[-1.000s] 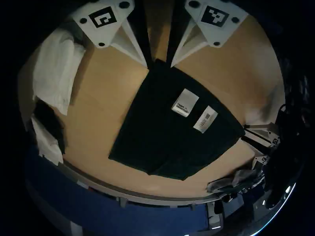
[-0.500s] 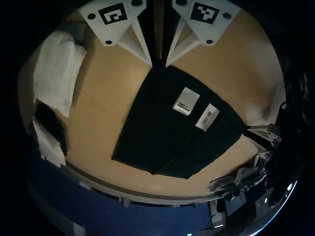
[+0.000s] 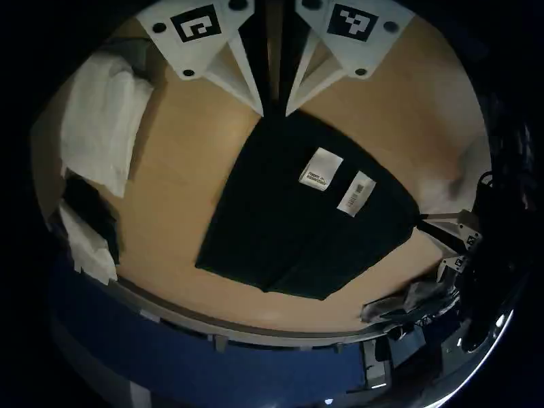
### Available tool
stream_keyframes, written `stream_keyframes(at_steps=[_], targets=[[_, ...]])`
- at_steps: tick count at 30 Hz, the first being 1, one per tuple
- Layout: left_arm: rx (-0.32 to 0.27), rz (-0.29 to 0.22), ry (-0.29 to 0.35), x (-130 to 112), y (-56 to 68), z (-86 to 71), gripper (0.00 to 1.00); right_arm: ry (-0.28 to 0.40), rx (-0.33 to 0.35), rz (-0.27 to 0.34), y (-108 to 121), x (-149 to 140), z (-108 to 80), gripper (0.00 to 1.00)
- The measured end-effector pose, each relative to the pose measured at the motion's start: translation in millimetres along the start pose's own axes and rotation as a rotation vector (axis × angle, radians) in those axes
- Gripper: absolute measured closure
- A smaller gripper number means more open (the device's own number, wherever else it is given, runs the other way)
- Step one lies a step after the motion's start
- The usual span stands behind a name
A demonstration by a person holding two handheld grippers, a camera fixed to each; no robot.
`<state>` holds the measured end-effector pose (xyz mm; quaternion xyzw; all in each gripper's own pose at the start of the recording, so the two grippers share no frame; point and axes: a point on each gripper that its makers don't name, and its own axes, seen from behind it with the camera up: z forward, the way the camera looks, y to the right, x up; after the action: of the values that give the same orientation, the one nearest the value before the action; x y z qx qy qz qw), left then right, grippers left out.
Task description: Fold towel
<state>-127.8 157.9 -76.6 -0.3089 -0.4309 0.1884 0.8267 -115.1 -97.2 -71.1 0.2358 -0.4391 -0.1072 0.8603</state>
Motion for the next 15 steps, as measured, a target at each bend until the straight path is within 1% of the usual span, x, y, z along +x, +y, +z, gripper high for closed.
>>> stream_keyframes(at_steps=[8,15], targets=[[0.008,-0.034,0.038,16,-2.9,-13.4,0.88,0.04,0.0,0.013,-2,16,-13.9,0.93],[0.018,-0.034,0.062,29,-3.8,-29.5,0.88,0.076,0.0,0.013,-4,32,-31.2,0.93]])
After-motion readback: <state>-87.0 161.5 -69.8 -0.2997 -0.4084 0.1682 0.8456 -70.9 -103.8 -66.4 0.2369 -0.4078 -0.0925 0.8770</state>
